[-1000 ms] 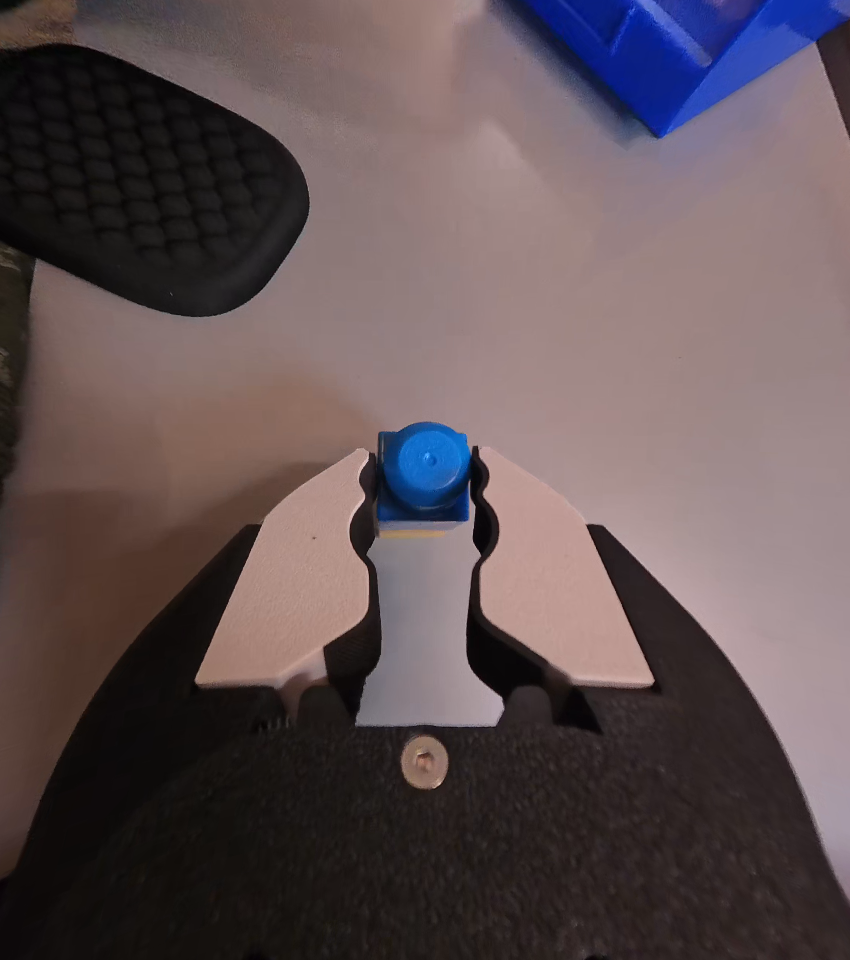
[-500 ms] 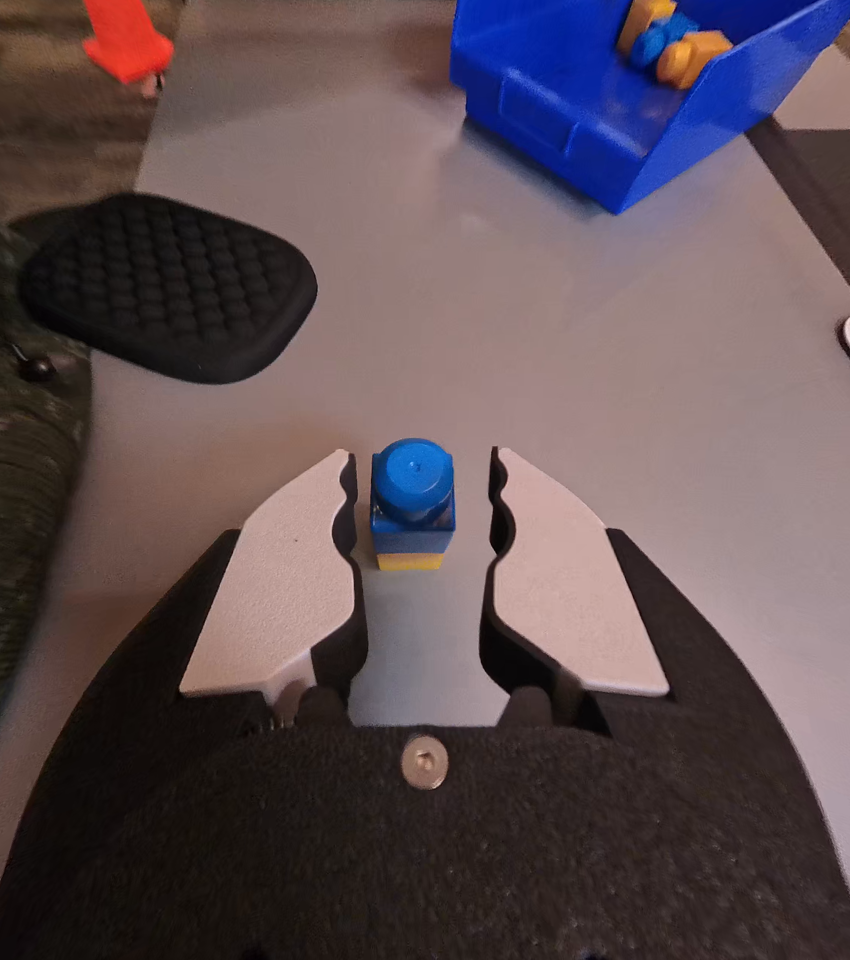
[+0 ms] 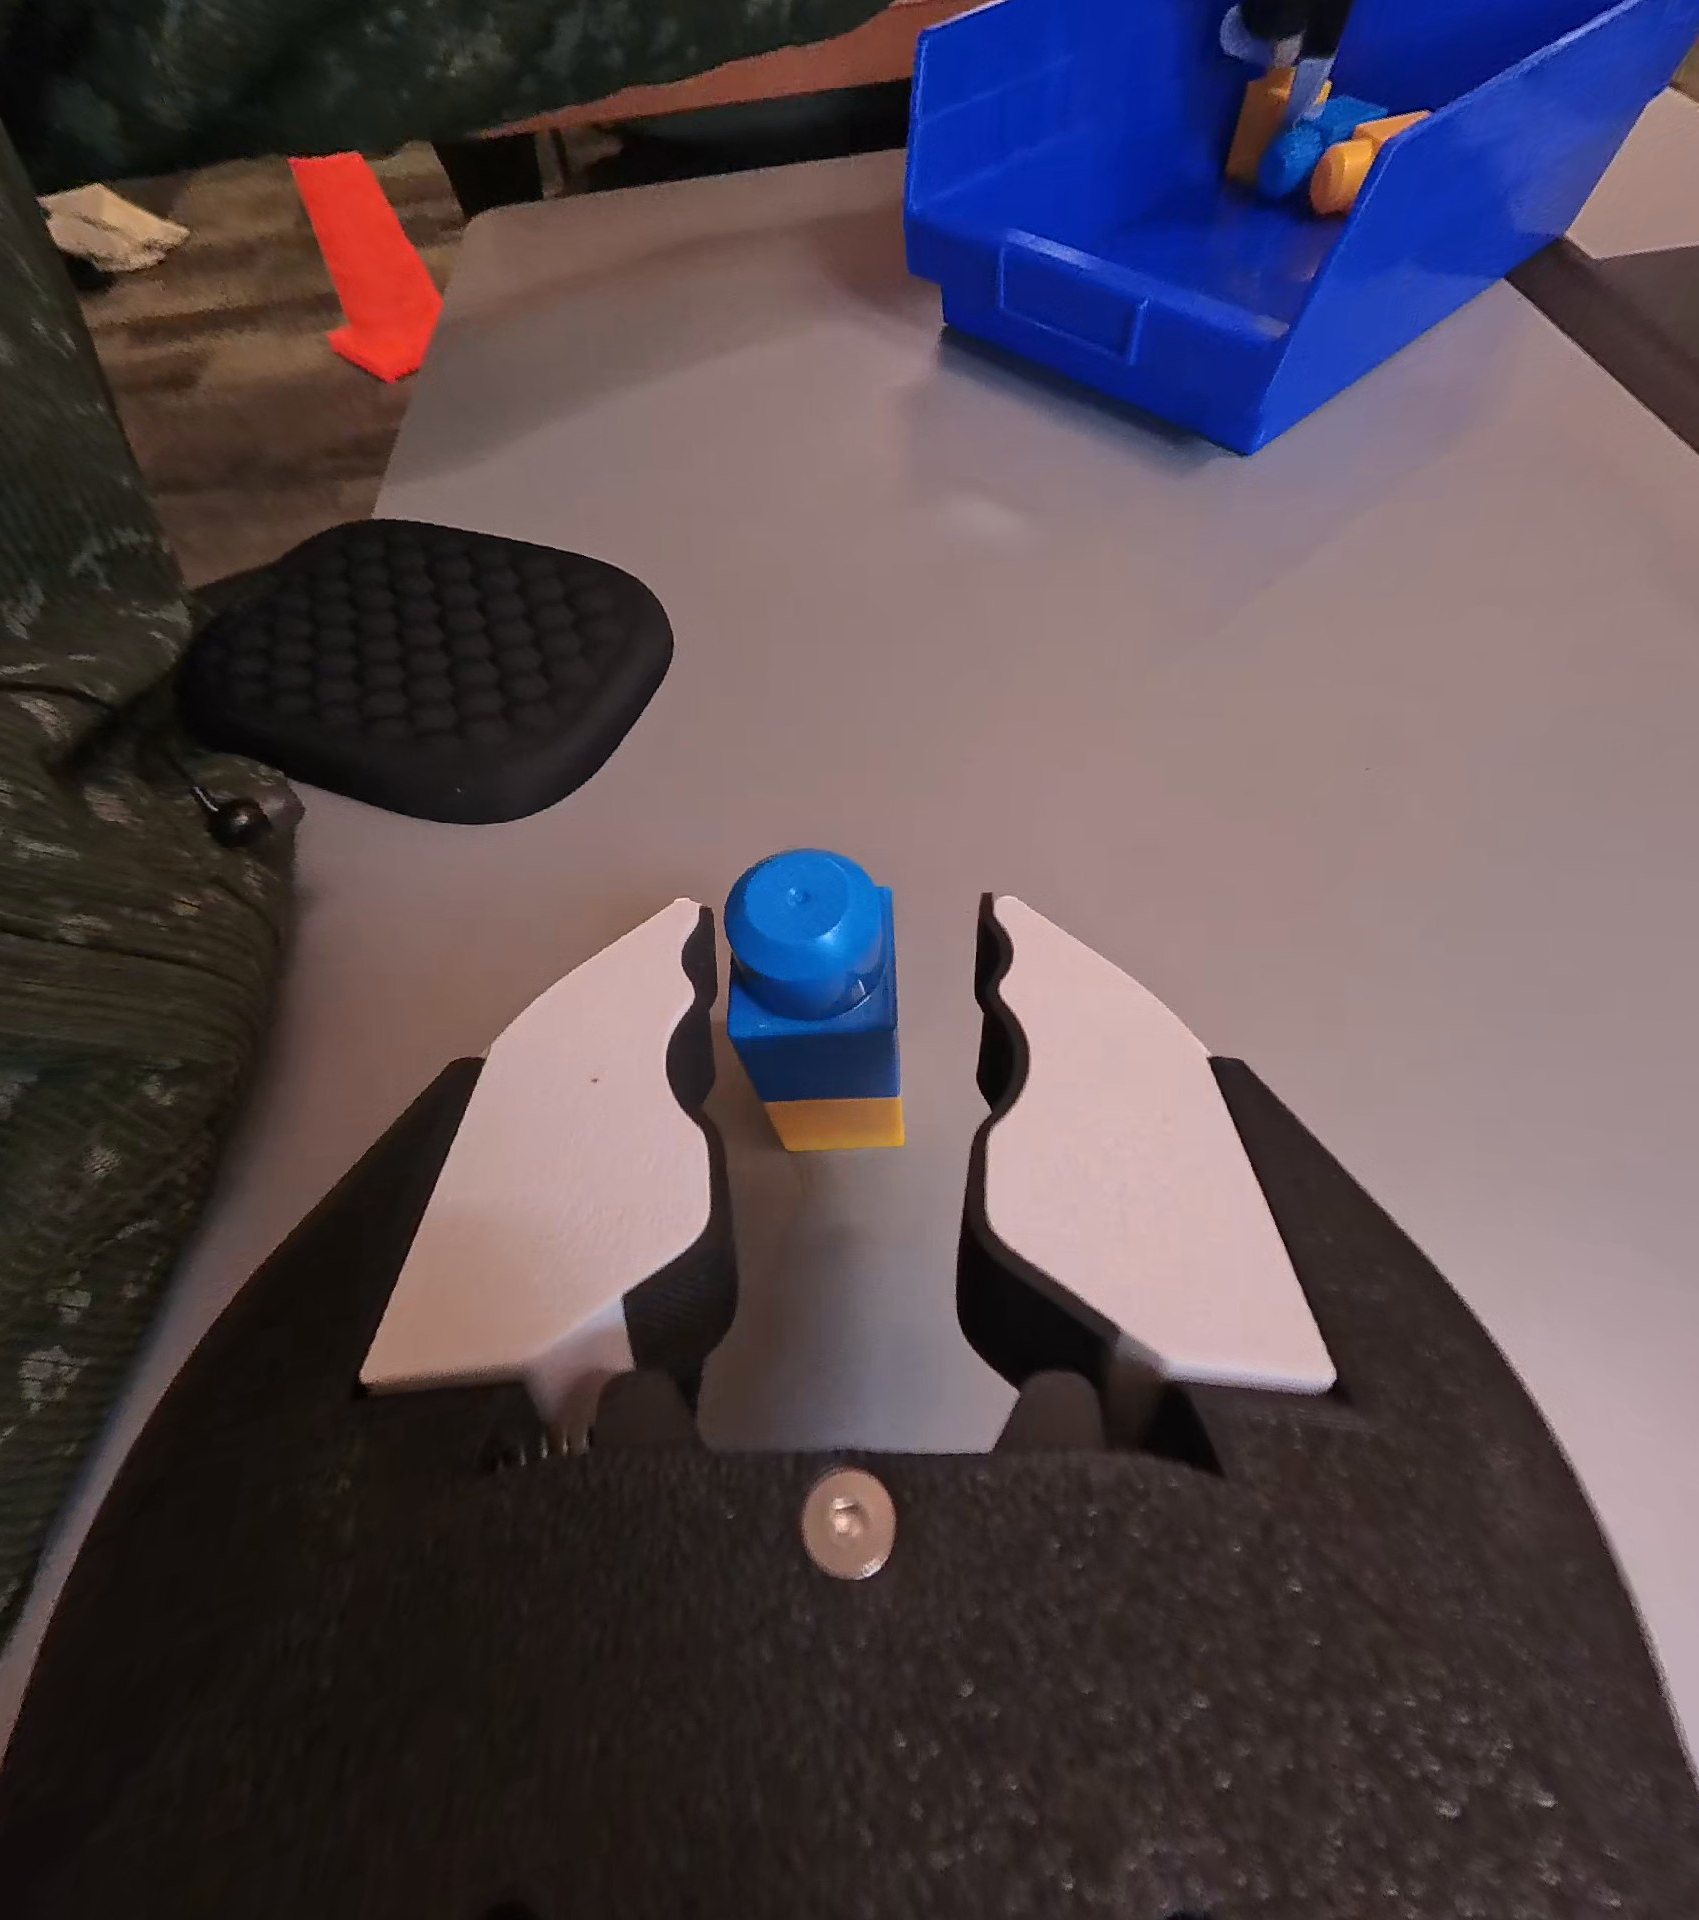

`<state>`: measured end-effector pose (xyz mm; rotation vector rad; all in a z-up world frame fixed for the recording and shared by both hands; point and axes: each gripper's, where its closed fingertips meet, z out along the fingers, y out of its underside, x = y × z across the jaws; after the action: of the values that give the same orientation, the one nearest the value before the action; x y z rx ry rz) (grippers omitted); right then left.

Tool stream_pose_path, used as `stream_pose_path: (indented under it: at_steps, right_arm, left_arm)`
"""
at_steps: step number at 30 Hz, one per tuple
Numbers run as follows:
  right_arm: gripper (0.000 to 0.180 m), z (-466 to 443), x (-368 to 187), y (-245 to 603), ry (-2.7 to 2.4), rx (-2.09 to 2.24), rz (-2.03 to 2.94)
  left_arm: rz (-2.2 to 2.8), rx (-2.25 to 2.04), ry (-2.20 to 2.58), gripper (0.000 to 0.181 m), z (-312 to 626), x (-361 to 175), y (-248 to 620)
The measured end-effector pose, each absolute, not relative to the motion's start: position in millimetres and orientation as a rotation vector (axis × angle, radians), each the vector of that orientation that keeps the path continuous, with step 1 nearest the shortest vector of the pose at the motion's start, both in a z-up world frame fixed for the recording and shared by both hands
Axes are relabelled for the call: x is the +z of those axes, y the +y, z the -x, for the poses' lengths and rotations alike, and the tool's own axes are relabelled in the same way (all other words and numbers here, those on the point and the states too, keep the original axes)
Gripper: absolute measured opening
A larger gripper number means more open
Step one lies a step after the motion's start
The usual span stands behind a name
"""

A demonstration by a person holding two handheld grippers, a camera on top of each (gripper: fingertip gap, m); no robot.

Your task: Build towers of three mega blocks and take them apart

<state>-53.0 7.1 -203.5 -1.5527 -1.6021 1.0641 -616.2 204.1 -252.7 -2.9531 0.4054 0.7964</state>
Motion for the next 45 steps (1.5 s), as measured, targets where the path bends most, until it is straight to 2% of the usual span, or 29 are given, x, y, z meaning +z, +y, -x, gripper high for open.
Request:
stream_pose_path:
  at_steps: [3, 5, 14, 18, 25, 30, 32, 36, 38, 39, 45]
  right_arm:
    - [0.048, 52.6, -205.3, 8.3, -1.602, 1.07, 1.56]
    - [0.048, 52.8, -204.9, 8.6, -1.597, 1.075, 1.558]
    - [0.048, 55.3, -189.1, 4.9, -1.558, 1.092, 1.503]
    - [0.047, 55.0, -183.2, 2.2, -1.551, 1.072, 1.479]
    - [0.047, 53.7, -182.6, 5.0, -1.535, 1.081, 1.483]
    - [0.047, 55.6, -192.8, 7.0, -1.545, 1.103, 1.517]
    - [0.047, 56.4, -195.8, 7.3, -1.547, 1.113, 1.526]
    - [0.046, 57.1, -196.8, 6.4, -1.548, 1.134, 1.526]
    - [0.046, 56.5, -195.5, 5.9, -1.547, 1.132, 1.519]
    - [0.046, 56.2, -193.9, 5.5, -1.543, 1.133, 1.512]
    - [0.046, 55.8, -182.8, 5.0, -1.509, 1.123, 1.477]
  left_arm:
    - [2.929, 0.795, 0.468, 0.032, 610.9, -249.0, 208.3]
    - [2.87, 0.774, 0.514, 0.0, 601.2, -235.8, 212.6]
    - [2.729, 0.812, 0.578, 0.0, 581.8, -184.3, 198.1]
    - [2.8, 0.795, 0.505, 0.025, 592.2, -203.0, 187.8]
    - [2.861, 0.679, 0.414, 0.041, 598.3, -232.0, 191.1]
    - [2.933, 0.757, 0.478, 0.05, 606.1, -251.8, 194.9]
    - [2.945, 0.832, 0.489, 0.043, 612.2, -255.4, 196.9]
    - [2.94, 0.88, 0.518, 0.044, 611.5, -256.7, 198.8]
    - [2.912, 0.839, 0.514, 0.035, 603.8, -249.5, 199.2]
    - [2.878, 0.85, 0.535, 0.029, 600.4, -241.7, 199.7]
    - [2.683, 0.798, 0.689, 0.029, 549.1, -175.5, 190.9]
